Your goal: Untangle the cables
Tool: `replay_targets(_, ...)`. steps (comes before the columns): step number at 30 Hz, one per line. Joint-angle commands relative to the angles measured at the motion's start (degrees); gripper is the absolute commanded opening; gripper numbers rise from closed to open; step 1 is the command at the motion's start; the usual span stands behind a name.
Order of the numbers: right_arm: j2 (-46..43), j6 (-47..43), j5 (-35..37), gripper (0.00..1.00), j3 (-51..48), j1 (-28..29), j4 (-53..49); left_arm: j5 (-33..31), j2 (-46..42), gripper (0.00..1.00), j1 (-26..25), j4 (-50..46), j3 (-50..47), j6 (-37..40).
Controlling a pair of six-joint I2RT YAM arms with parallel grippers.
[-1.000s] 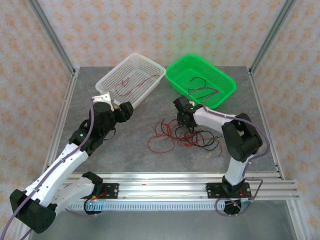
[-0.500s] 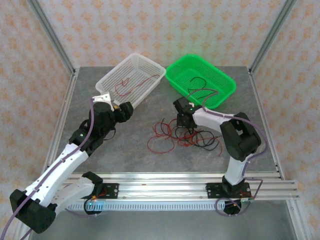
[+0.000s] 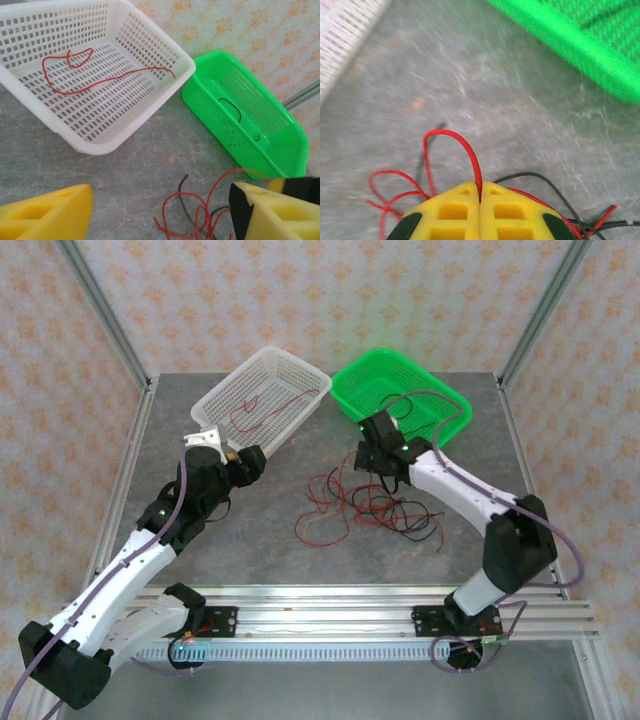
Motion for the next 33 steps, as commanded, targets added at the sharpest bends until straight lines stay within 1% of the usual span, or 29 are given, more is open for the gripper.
replay_targets(1,-4.8,-1.4,-1.0,0.0,4.6,0.0,-2.3,1.3,-0.8,0.72,-0.4,0.6,-1.5,-1.1)
replay_targets(5,-7.6,-2.3,-1.7,0.0,9.5,0.0,-2.7,1.9,-0.9,0.69,-0.8,1.6,-2.5,-1.1)
replay_targets(6,-7.8,-2.6,-1.9,0.0,10.9,0.0,-3.0,2.1,-0.8,0.69,-0.9,2.0,-2.8,-2.7)
replay_targets(8,-8.0,-3.0,-2.2,0.0,13.5,0.0,-3.5,2.5,-0.8,0.68,-1.1,2.8,-3.3,-3.1)
replay_targets(12,-7.2,-3.8,-3.4,0.0,18.0,0.0,-3.8,3.2,0.1,0.67,-2.2,4.2,-3.8,-3.2)
replay_targets(20,-4.2,-5.5,-5.4,0.0,25.9,0.0,-2.5,1.1,1.2,0.66,-6.1,5.8,-4.2,-3.9)
replay_targets(24,-1.4,-6.9,-6.4,0.0,30.6,0.0,-0.9,0.2,-0.4,0.66,-7.3,6.2,-5.0,-4.3)
replay_targets(27,2.5,-8.3,-8.1,0.0,35.4,0.0,0.1,-0.2,-2.1,0.67,-7.6,5.8,-5.3,-4.5)
replay_targets(33,13.7,-10.9,-11.8,0.0,48.5,0.0,1.7,-1.3,-5.8,0.7,-7.8,4.1,-5.8,-4.7)
